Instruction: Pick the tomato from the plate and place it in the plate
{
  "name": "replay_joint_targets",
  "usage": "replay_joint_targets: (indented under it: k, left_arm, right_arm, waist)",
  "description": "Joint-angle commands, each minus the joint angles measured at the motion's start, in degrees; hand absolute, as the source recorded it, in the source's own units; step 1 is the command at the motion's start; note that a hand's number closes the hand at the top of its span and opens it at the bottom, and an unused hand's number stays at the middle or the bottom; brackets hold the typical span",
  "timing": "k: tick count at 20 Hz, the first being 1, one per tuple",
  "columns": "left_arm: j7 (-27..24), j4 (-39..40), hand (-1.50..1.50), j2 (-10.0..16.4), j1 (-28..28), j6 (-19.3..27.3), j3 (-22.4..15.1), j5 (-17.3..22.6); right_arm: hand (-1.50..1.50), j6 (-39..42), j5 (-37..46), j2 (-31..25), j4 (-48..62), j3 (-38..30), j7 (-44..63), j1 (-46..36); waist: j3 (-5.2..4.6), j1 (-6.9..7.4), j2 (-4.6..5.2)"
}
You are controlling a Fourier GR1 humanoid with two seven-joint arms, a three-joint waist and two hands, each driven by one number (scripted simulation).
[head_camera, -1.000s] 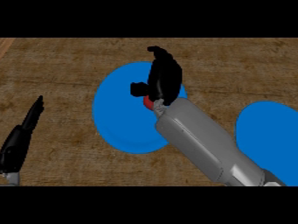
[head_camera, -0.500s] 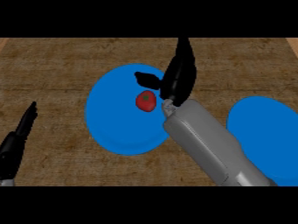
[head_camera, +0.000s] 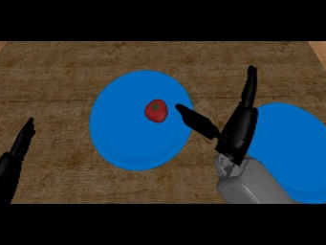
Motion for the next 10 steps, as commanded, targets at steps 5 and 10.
replay_joint_targets:
  k: [5,10]
  left_arm:
    - [-0.5,1.8,0.0,-1.6,-2.7,0.6,-0.5,-2.4]
    - [0.0,-1.4,0.0,-0.8,0.6,-2.0,1.0,-1.2]
  right_arm:
    - [-1.5,-2.9,-8.0,-13.7,-19.0,1.6,-9.1,19.6]
    - [-1.5,-0.3,-14.2,-19.5,-29.8,-2.3,-11.6,26.6]
  waist:
    - [-0.02,0.83,0.43]
    - [-0.03,0.81,0.33]
